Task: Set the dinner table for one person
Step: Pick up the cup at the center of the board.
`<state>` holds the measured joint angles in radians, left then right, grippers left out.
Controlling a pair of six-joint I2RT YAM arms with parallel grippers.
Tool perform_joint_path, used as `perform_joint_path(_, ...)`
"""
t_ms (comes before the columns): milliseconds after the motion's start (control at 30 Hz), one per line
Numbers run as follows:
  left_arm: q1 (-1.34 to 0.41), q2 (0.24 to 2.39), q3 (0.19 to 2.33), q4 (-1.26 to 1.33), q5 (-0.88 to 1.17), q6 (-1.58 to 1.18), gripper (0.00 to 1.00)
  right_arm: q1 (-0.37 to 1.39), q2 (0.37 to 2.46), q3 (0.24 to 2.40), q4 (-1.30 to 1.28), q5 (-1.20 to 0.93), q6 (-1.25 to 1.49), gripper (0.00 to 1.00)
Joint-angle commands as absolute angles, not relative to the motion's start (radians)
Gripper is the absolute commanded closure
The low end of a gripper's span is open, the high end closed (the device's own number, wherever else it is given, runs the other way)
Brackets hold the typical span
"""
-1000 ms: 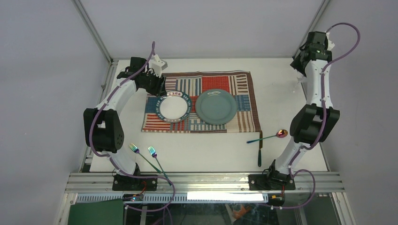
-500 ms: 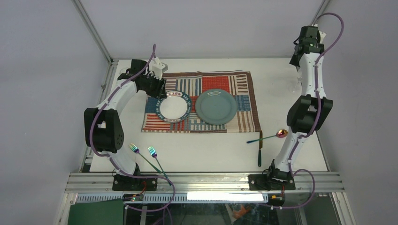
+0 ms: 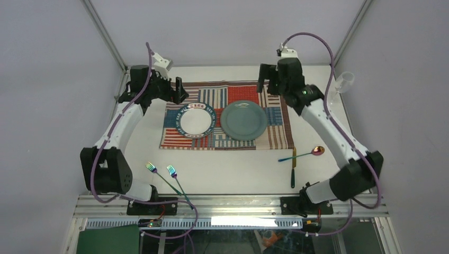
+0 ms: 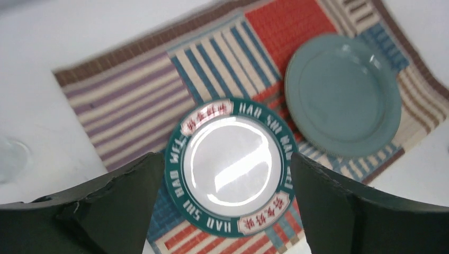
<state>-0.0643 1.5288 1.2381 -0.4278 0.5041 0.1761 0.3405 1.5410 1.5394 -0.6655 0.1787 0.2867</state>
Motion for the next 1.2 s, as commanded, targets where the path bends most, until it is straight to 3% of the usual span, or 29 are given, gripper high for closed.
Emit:
perform_joint_path(0, -0.066, 1.331, 1.192, -0.13, 0.429, 0.02, 0.04, 0.394, 1.275, 1.177, -0.113, 0.421, 0.09, 0.0)
perform_joint_path(133, -0.067, 1.237, 1.036, 0.008, 0.34, 0.012, 0.01, 0.288, 1.181, 0.798, 0.196, 0.441, -0.042, 0.0)
perform_joint_path(300, -0.066, 1.176, 0.998, 0.016, 0.332, -0.005, 0.01, 0.127, 1.192, 0.566, 0.506, 0.335, 0.047, 0.0)
perform_joint_path(467, -0.064, 1.131, 0.981, 0.013, 0.324, 0.001, 0.01, 0.082, 1.286, 0.517, 0.562, 0.261, 0.028, 0.01)
perform_joint_path(667, -0.066, 1.121, 0.973, 0.002, 0.317, 0.006, 0.01, 0.068, 1.354, 0.332, 0.864, 0.234, -0.002, 0.0)
perform_joint_path(867, -0.065, 1.117, 0.967, -0.009, 0.313, 0.016, 0.01, 0.066, 1.468, 0.288, 1.053, 0.262, -0.01, 0.0)
perform_joint_path(1167, -0.065, 1.115, 0.965, 0.0, 0.342, 0.008, 0.01, -0.009, 1.469, 0.281, 1.048, 0.189, 0.057, 0.01)
